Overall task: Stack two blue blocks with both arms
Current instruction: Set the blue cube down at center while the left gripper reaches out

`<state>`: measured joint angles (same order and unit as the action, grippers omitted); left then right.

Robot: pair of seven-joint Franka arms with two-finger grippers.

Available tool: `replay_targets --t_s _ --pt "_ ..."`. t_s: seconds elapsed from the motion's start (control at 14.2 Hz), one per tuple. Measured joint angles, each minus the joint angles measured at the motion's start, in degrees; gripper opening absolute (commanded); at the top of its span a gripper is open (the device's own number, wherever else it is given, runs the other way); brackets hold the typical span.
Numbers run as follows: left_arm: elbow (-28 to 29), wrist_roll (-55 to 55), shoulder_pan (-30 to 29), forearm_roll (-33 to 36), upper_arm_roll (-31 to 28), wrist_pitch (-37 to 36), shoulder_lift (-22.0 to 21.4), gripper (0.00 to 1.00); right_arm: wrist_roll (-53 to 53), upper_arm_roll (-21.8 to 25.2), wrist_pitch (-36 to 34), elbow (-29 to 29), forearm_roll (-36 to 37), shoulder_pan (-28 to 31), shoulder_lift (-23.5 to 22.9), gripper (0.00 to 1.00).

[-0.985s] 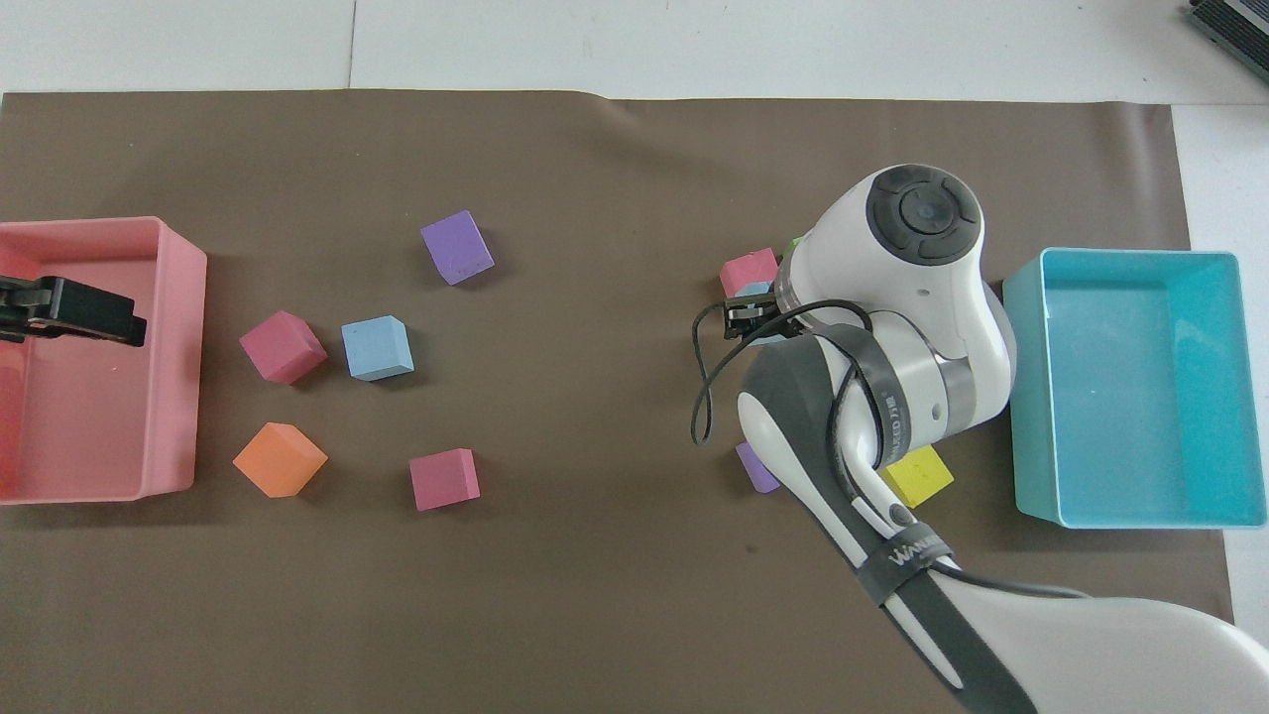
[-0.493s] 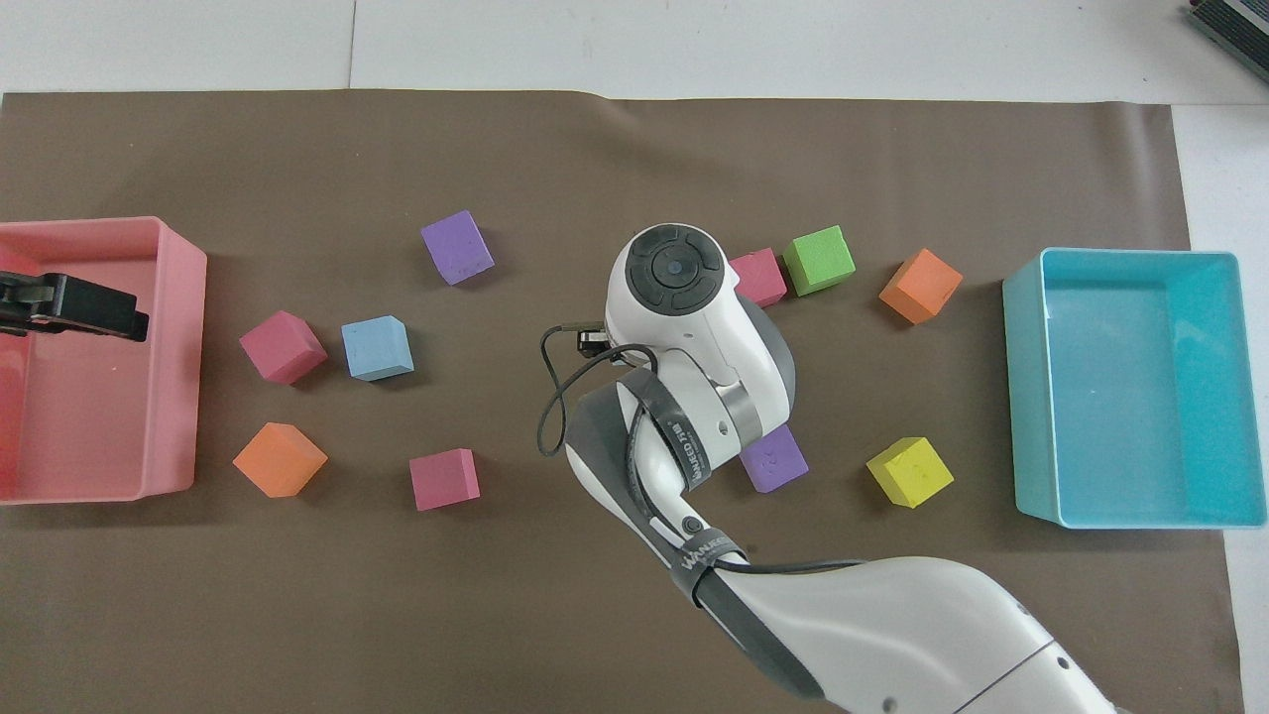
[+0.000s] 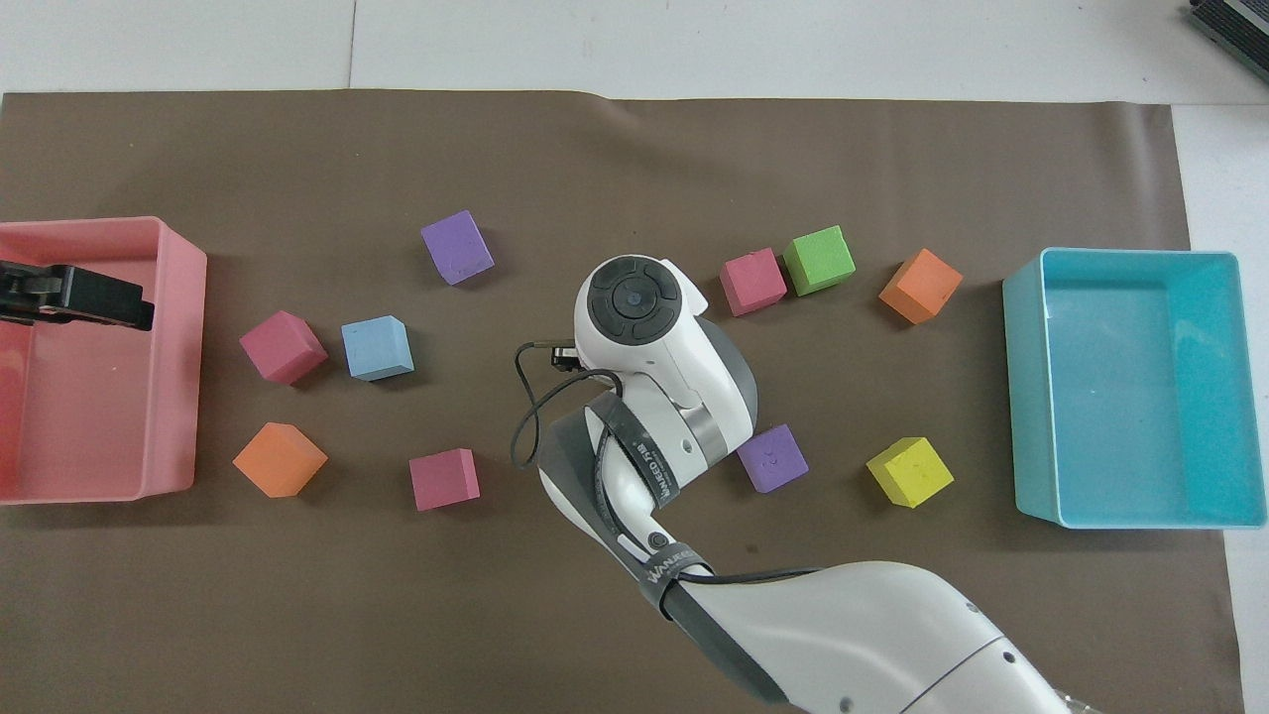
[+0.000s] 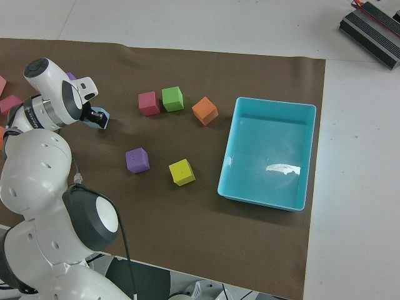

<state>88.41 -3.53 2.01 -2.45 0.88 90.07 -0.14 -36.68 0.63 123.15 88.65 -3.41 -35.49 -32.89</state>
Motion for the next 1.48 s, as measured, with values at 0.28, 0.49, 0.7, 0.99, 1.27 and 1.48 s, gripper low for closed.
replay_targets --t_s 0.28,0.49,0.7,0.99,1.27,1.48 --pt "0.34 0.01 -0.05 0.00 -0.19 0.83 0.22 1.00 0.00 0.00 0.74 1.47 0.00 -0.35 -0.11 0.00" --pt "0.54 0.01 -0.05 0.00 0.01 1.98 0.32 1.00 0.00 0.00 1.55 2.63 0.00 -0.37 -0.12 0.00" --pt "0.77 0.01 -0.04 0.00 0.19 3.33 0.35 1.00 0.01 0.00 1.71 2.73 0.00 -0.37 -0.07 0.75" --pt "1.40 0.01 -0.04 0.00 0.32 4.51 0.90 1.00 0.03 0.03 1.76 2.81 0.01 -0.36 -0.08 1.00" --pt "1.80 0.01 0.22 0.00 0.57 6.59 2.38 1.00 0.31 0.34 2.12 2.65 0.00 0.09 0.42 1.00" --pt "3.17 0.07 1.05 0.00 0.94 8.89 3.02 1.00 0.41 0.52 2.16 2.54 -0.45 1.18 2.32 1.00"
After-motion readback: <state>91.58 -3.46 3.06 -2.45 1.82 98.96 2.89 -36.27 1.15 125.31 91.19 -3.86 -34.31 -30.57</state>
